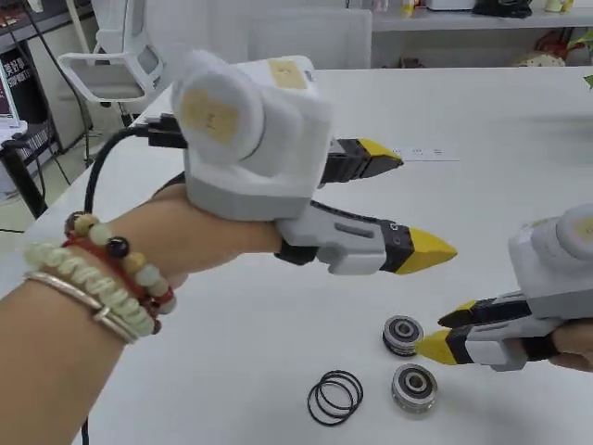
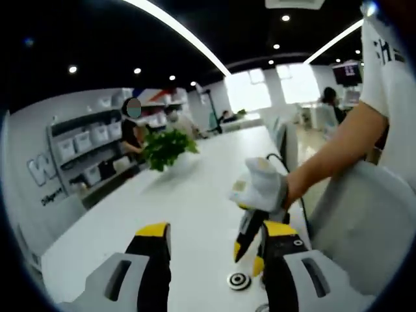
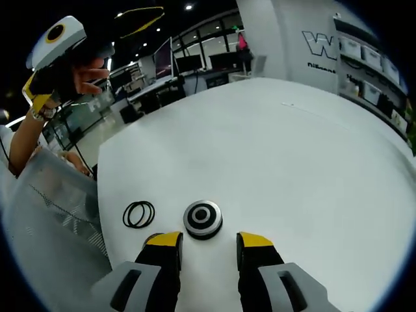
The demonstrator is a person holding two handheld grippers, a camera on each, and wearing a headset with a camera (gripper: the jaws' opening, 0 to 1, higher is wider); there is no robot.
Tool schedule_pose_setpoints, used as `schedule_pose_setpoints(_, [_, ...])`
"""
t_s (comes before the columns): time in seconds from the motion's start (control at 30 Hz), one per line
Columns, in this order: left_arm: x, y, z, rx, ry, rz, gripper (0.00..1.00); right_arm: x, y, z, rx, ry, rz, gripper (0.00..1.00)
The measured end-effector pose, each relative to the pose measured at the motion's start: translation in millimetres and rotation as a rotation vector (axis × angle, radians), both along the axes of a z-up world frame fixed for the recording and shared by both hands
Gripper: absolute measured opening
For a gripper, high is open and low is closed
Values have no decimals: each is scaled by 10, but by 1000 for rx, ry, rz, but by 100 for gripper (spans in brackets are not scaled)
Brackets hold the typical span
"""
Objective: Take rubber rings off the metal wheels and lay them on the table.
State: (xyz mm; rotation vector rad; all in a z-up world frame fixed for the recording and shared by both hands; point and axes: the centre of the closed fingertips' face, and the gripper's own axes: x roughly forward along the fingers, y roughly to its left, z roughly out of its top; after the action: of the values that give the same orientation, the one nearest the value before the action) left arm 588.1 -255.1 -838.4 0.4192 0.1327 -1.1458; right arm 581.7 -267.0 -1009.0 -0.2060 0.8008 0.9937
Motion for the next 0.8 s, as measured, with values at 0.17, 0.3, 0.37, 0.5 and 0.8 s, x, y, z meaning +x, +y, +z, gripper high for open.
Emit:
schedule_pose_setpoints(0.17, [53, -128, -286, 28, 46, -15, 54, -12, -31, -69, -23, 4, 16, 30])
schedule_pose_setpoints(0.3, [67, -141, -471, 12, 61, 5, 50, 19, -32, -68, -17, -6, 9, 29])
schedule_pose_setpoints(0.37, [88, -107, -598, 16, 75, 27, 49, 29, -35, -74, -12, -4, 2, 28])
schedule_pose_setpoints(0.5, [136, -10, -859, 9, 99, 62, 45, 21, -40, -114, -14, 10, -8, 25])
schedule_pose_setpoints(0.8, [241, 48, -1165, -17, 210, 128, 30, 32, 15, -100, 5, -1, 8, 25])
